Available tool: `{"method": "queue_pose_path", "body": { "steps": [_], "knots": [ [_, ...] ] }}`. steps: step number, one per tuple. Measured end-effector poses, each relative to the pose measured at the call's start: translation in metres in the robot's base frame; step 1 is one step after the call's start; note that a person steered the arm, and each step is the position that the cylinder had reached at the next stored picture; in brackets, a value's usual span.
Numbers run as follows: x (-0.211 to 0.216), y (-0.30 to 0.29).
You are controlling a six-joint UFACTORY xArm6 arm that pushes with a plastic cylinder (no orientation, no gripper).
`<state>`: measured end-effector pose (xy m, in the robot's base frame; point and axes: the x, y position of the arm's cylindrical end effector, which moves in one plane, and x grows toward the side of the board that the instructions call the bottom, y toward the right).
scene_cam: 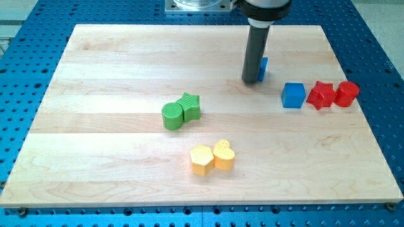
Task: Push the triangle into cube
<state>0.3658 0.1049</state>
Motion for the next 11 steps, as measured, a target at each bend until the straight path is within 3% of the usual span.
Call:
{"method": "queue_pose_path", "body": {
  "steps": [2, 4, 7, 9, 11],
  "knots": [
    [-0.105, -0.016],
    [-0.045, -0.004],
    [-0.035, 0.069],
    [0.029, 0.101],
    [0.034, 0.132]
  ]
}}
